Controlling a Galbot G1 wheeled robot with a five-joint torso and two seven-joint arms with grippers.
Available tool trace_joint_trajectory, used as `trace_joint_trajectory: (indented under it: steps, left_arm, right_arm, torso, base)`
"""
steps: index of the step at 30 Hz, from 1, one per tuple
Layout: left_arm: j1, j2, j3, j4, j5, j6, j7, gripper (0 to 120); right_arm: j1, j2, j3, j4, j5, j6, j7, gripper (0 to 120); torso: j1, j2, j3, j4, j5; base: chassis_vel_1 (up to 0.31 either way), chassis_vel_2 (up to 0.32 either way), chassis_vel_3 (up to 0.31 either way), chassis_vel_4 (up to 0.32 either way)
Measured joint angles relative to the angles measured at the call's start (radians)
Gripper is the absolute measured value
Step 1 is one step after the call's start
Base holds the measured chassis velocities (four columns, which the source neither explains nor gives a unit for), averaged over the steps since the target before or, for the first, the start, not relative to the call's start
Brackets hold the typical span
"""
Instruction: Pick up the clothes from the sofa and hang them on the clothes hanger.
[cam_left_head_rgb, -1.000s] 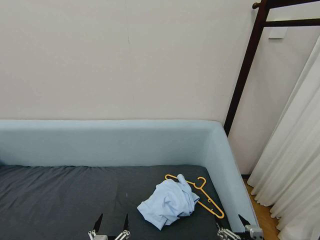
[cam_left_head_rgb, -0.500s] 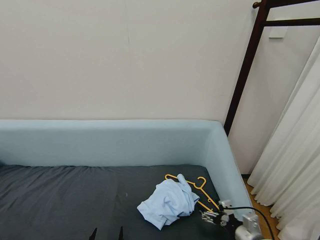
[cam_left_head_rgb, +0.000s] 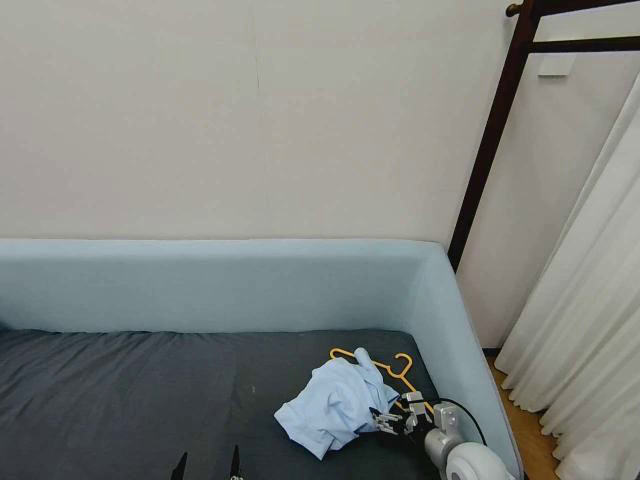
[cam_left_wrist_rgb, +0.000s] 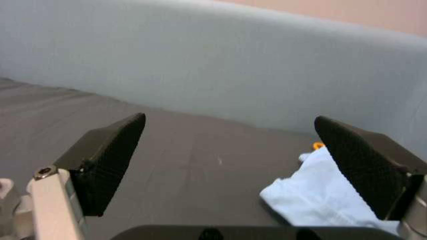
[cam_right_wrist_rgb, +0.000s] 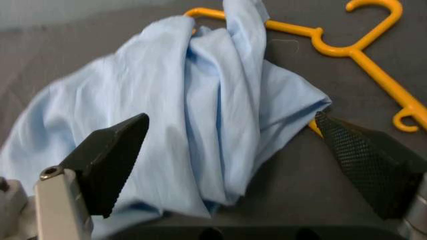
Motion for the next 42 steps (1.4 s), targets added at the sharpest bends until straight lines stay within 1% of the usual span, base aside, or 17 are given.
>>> trace_joint_trajectory:
  steps: [2,3,4,5,9,10,13,14,17,19,20,24,32,37,40,41,42]
  left_arm:
    - [0.009,-0.005,0.001,-0.006,-0.001,-0.002,0.002,100]
    - [0.013,-0.006,0.002,-0.006,-0.001,-0.004,0.003,100]
    - [0.015,-0.007,0.002,-0.005,0.0,-0.007,0.003,100]
    - [0.015,-0.007,0.002,-0.005,0.0,-0.007,0.003,100]
    - [0.019,-0.005,-0.001,-0.003,-0.001,-0.001,0.001,100]
    - [0.019,-0.005,-0.001,-0.003,-0.001,-0.001,0.001,100]
    - [0.024,-0.014,-0.008,-0.011,-0.013,0.012,0.002,100]
    - [0.024,-0.014,-0.008,-0.011,-0.013,0.012,0.002,100]
    - [0.034,-0.032,-0.01,-0.02,-0.026,0.012,0.001,100]
    - [0.034,-0.035,-0.011,-0.015,-0.027,0.01,0.0,100]
    - [0.034,-0.035,-0.011,-0.015,-0.027,0.01,0.0,100]
    - [0.018,-0.027,-0.018,-0.007,-0.039,0.007,-0.007,100]
    - [0.012,-0.025,-0.014,-0.008,-0.037,0.004,-0.007,100]
    - [0.011,-0.026,-0.012,-0.005,-0.034,0.001,-0.008,100]
    - [0.004,-0.024,-0.006,0.0,-0.03,0.001,-0.011,100]
    - [0.004,-0.024,-0.006,0.0,-0.03,0.001,-0.011,100]
    - [0.001,-0.024,-0.004,0.001,-0.03,0.001,-0.011,100]
  right_arm:
    - [0.008,0.025,0.021,-0.026,0.034,-0.003,0.007,81]
    - [0.01,0.031,0.025,-0.037,0.035,-0.003,0.007,80]
    - [0.011,0.036,0.028,-0.051,0.036,-0.006,0.005,73]
    - [0.011,0.036,0.028,-0.051,0.036,-0.006,0.005,73]
    - [0.025,0.072,0.038,-0.097,0.03,-0.025,-0.013,55]
    - [0.025,0.072,0.038,-0.097,0.03,-0.025,-0.013,55]
    - [0.048,0.106,0.047,-0.125,0.031,-0.032,-0.009,43]
    - [0.048,0.106,0.047,-0.125,0.031,-0.032,-0.009,43]
    - [0.06,0.117,0.047,-0.13,0.04,-0.033,-0.003,28]
    - [0.06,0.115,0.044,-0.129,0.034,-0.033,-0.002,22]
    - [0.06,0.115,0.044,-0.129,0.034,-0.033,-0.002,22]
    - [0.046,0.112,0.043,-0.089,0.024,-0.032,0.011,2]
    - [0.043,0.1,0.038,-0.062,-0.005,-0.009,0.028,0]
    - [0.043,0.052,0.04,0.08,-0.024,0.006,0.042,0]
    - [0.083,-0.019,0.037,0.3,0.014,-0.019,0.089,0]
    - [0.083,-0.019,0.037,0.3,0.014,-0.019,0.089,0]
    - [0.107,-0.041,0.031,0.357,0.032,-0.031,0.104,0]
  torso:
    - [0.0,0.0,0.0,0.0004,0.0002]
    - [0.0,0.0,0.0,0.0004,0.0]
    - [0.0,0.0,0.0,0.0003,0.0001]
    - [0.0,0.0,0.0,0.0003,0.0001]
    - [0.0,0.0,0.0,-0.0001,0.0001]
    - [0.0,0.0,0.0,-0.0001,0.0001]
    - [0.0,0.0,0.0,0.0003,0.0002]
    - [0.0,0.0,0.0,0.0003,0.0002]
    - [0.0,0.0,0.0,0.0005,0.0]
    - [0.0,0.0,0.0,0.0001,0.0003]
    - [0.0,0.0,0.0,0.0001,0.0003]
    - [0.0,0.0,0.0,0.0001,0.0001]
    - [0.0,0.0,0.0,0.0001,0.0003]
    - [0.0,0.0,0.0,0.0002,0.0003]
    - [0.0,0.0,0.0,0.0001,0.0002]
    - [0.0,0.0,0.0,0.0001,0.0002]
    - [0.0,0.0,0.0,0.0002,0.0]
  base:
    - [0.0,0.0,0.0,0.0]
    - [0.0,0.0,0.0,0.0]
    - [0.0,0.0,0.0,0.0]
    - [0.0,0.0,0.0,0.0]
    - [0.0,0.0,0.0,0.0]
    - [0.0,0.0,0.0,0.0]
    - [0.0,0.0,0.0,0.0]
    - [0.0,0.0,0.0,0.0]
    - [0.0,0.0,0.0,0.0]
    - [0.0,0.0,0.0,0.0]
    - [0.0,0.0,0.0,0.0]
    - [0.0,0.0,0.0,0.0]
    - [0.0,0.0,0.0,0.0]
    - [0.0,0.0,0.0,0.0]
    - [0.0,0.0,0.0,0.0]
    - [0.0,0.0,0.0,0.0]
    - [0.0,0.0,0.0,0.0]
